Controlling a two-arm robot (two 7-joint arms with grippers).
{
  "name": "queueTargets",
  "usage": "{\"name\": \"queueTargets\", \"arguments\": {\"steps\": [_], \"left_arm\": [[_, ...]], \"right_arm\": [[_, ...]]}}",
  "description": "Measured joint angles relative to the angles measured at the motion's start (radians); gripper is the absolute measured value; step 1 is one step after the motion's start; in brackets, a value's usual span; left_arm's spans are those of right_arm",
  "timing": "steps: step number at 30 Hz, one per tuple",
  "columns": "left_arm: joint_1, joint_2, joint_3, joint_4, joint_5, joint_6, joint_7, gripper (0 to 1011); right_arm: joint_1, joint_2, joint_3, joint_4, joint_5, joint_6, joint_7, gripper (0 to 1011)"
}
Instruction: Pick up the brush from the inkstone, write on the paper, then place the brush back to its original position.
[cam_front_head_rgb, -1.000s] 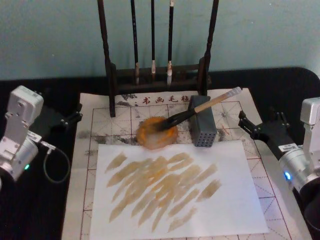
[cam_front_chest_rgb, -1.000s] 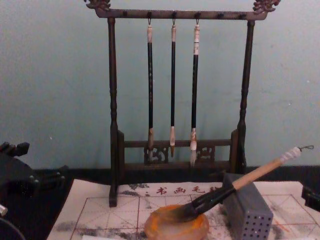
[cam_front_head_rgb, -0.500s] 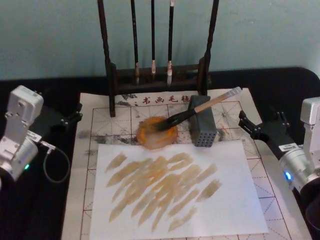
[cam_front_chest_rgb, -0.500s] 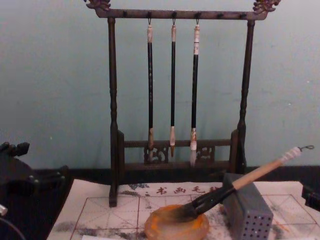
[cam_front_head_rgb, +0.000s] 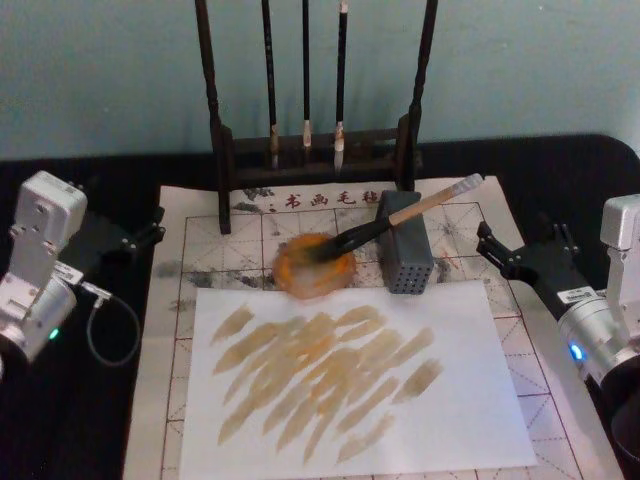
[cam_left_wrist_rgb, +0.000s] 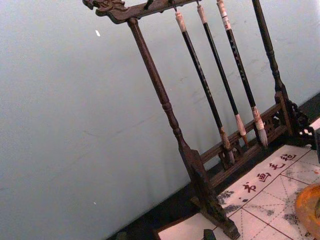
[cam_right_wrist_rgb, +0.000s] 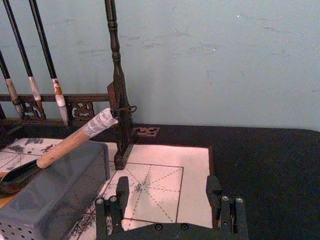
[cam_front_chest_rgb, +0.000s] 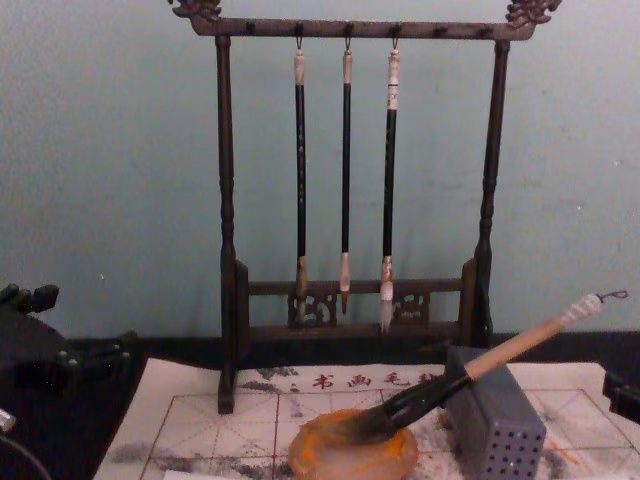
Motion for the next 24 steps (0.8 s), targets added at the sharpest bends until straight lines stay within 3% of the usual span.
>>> {"name": "queueTargets", "arguments": {"steps": [24], "left_arm": [[0.0,0.0,0.0,0.0,0.0,0.0,0.0,1001]], "right_arm": [[0.0,0.001,0.0,-0.001,0.0,0.0,0.001,1000]]}}
